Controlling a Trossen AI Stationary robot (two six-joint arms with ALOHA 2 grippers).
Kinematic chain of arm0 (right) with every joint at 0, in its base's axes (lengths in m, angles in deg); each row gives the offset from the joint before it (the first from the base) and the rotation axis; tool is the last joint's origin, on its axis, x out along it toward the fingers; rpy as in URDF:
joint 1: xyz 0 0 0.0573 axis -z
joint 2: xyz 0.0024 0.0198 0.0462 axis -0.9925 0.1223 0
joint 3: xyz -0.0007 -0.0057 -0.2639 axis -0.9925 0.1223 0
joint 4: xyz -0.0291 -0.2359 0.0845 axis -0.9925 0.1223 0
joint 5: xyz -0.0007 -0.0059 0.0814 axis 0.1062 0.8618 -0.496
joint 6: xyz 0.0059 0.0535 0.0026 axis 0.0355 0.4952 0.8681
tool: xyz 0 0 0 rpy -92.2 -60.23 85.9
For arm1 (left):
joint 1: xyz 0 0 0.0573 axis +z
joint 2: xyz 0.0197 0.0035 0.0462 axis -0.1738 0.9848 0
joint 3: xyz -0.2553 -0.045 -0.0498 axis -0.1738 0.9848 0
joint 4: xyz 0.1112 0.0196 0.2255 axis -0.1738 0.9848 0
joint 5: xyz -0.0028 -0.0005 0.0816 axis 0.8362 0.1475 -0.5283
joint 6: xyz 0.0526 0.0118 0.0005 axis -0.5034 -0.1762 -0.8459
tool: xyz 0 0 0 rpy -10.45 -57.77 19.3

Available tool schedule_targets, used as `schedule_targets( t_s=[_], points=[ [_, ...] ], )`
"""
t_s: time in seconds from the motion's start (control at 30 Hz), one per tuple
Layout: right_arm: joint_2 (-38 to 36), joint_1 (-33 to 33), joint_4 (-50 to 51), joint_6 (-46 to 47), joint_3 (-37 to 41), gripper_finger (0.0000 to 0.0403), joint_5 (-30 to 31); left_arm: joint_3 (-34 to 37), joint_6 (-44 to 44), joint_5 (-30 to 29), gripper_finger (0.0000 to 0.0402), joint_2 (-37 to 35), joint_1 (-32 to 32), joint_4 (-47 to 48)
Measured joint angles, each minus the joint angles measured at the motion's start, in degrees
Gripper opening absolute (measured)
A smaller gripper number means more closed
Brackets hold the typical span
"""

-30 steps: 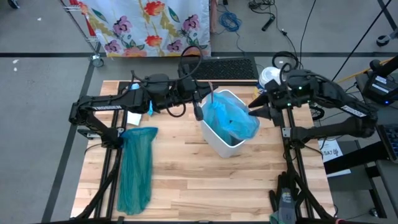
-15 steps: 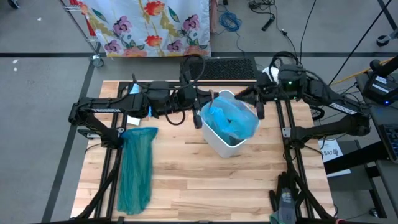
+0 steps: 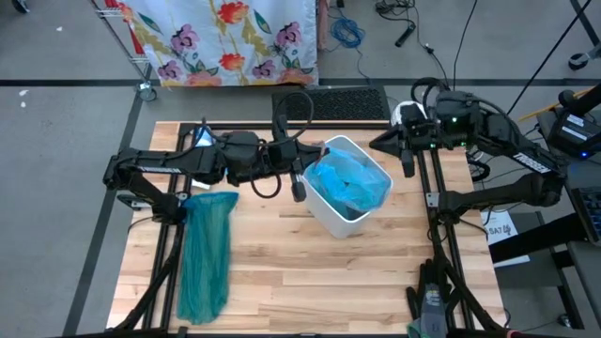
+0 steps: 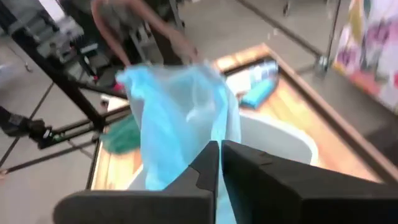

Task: Place trash/remove bag and relplace
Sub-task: Close the blue trash bag

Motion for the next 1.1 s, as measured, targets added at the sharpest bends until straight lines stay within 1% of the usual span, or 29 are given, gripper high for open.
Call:
schedule_targets(
  t_s=[0.1, 0.23, 0.3, 0.5, 0.63, 0.73, 0.83, 0.93, 1.0, 1.1],
  points=[
    [0.0, -0.1, 4.8, 2.5, -0.3, 0.0027, -0.1, 0.0, 0.0, -0.1, 0.0, 0.0, 0.0, 0.0],
    [0.1, -0.1, 10.9, 5.7, -0.4, 0.0066, -0.2, 0.0, 0.0, -0.1, 0.0, 0.0, -0.1, 0.0],
    [0.1, -0.1, 11.4, 7.5, -0.4, 0.0089, -0.3, 0.0, 0.0, -0.1, 0.0, 0.0, 0.0, 0.0],
    [0.4, -0.1, 11.7, 9.4, -0.4, 0.0146, -4.3, 0.0, 0.0, -0.1, 0.0, 0.0, 0.1, -0.1],
    [0.8, -0.1, 11.9, 9.4, -0.4, 0.0169, -4.6, 0.0, 0.0, -0.1, 0.0, 0.0, 0.1, -0.1],
    [1.7, -0.3, 12.9, 9.0, -0.4, 0.0176, -4.9, 0.0, 0.0, -0.1, 0.0, 0.0, 0.1, -0.1],
    [3.4, -0.7, 14.1, 8.7, -0.4, 0.0175, -5.3, 0.0, 0.0, -0.1, 0.0, 0.0, 0.1, 0.0],
    [5.2, -1.2, 14.3, 7.4, -0.4, 0.0158, -5.7, 0.0, 0.0, -0.1, 0.0, 0.0, 0.1, 0.0],
    [6.0, -1.2, 13.1, 6.0, -0.4, 0.0123, -5.6, 0.0, 0.1, -0.1, 0.0, 0.0, 0.1, 0.0],
    [6.4, -1.2, 9.4, 1.8, -0.4, 0.0033, -5.5, 0.0, 0.1, -0.1, 0.0, 0.0, 0.1, 0.0]
  ],
)
